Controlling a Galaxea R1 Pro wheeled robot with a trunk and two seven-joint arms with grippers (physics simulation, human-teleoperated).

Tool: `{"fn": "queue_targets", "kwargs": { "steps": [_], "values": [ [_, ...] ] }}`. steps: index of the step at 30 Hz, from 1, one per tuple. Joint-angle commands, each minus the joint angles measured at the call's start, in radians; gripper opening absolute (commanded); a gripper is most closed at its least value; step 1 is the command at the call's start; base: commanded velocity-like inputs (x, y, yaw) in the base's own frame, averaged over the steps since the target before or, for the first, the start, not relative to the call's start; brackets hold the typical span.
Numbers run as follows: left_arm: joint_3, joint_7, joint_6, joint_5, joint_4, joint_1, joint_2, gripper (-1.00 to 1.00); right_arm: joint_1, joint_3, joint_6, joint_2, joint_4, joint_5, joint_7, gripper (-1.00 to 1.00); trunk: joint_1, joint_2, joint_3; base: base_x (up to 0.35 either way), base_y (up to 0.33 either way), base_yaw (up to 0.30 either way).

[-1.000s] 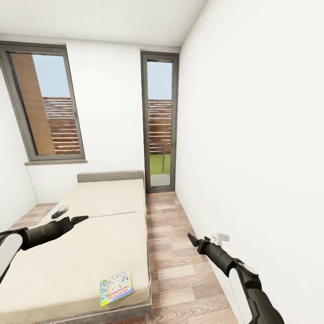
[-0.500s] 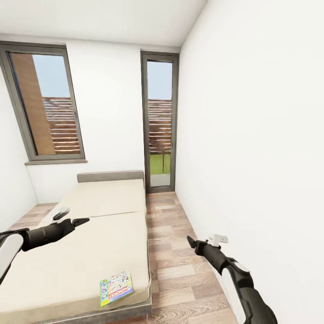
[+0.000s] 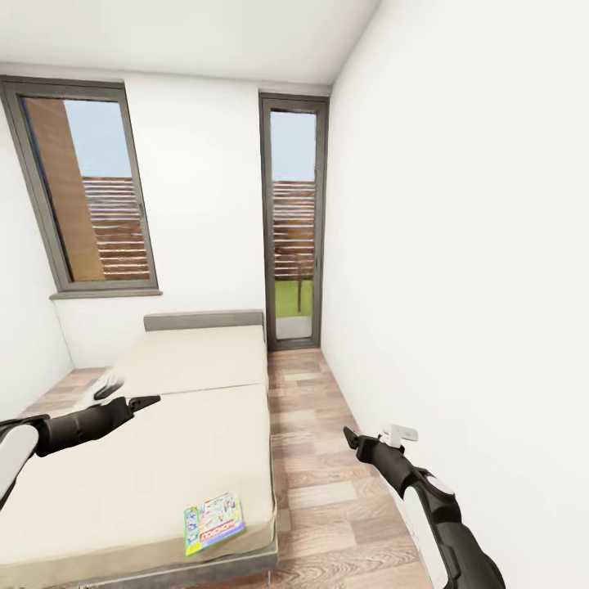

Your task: Put all the toys in the child's room - the three board games (two on the bed and one on the table), the two jigsaw puzzles on the table, and the tennis ball on the table - inside the toy box on the table in the child's room.

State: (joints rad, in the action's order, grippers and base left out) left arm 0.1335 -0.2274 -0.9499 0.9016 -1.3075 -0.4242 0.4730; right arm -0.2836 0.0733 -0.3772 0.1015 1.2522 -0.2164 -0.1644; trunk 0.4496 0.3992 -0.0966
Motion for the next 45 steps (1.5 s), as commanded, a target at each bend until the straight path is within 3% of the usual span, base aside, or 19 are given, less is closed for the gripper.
{"fn": "queue_targets", "kwargs": {
  "steps": [1, 13, 27, 45],
  "values": [
    [0.001, -0.009, -0.004, -0.007, 0.001, -0.001, 0.0, 1.0, 0.0, 0.004, -0.006, 0.001, 0.001, -0.006, -0.005, 1.0, 0.0, 0.001, 0.001, 0.0, 0.0, 0.205],
    [-0.004, -0.008, -0.003, -0.006, -0.001, -0.001, -0.003, 1.0, 0.0, 0.003, -0.005, 0.0, 0.0, -0.005, -0.004, 1.0, 0.0, 0.001, 0.006, 0.0, 0.0, 0.211],
    [-0.005, -0.008, -0.004, -0.006, -0.001, -0.001, -0.005, 1.0, 0.0, 0.005, -0.006, 0.001, -0.005, -0.004, -0.004, 1.0, 0.0, 0.001, 0.016, 0.0, -0.146, 0.016],
    [-0.001, -0.009, -0.004, -0.01, -0.001, -0.001, -0.003, 1.0, 0.0, 0.003, -0.005, 0.003, -0.001, 0.005, 0.002, 1.0, 0.004, 0.008, 0.04, 0.0, -0.013, 0.0]
  ]
}}
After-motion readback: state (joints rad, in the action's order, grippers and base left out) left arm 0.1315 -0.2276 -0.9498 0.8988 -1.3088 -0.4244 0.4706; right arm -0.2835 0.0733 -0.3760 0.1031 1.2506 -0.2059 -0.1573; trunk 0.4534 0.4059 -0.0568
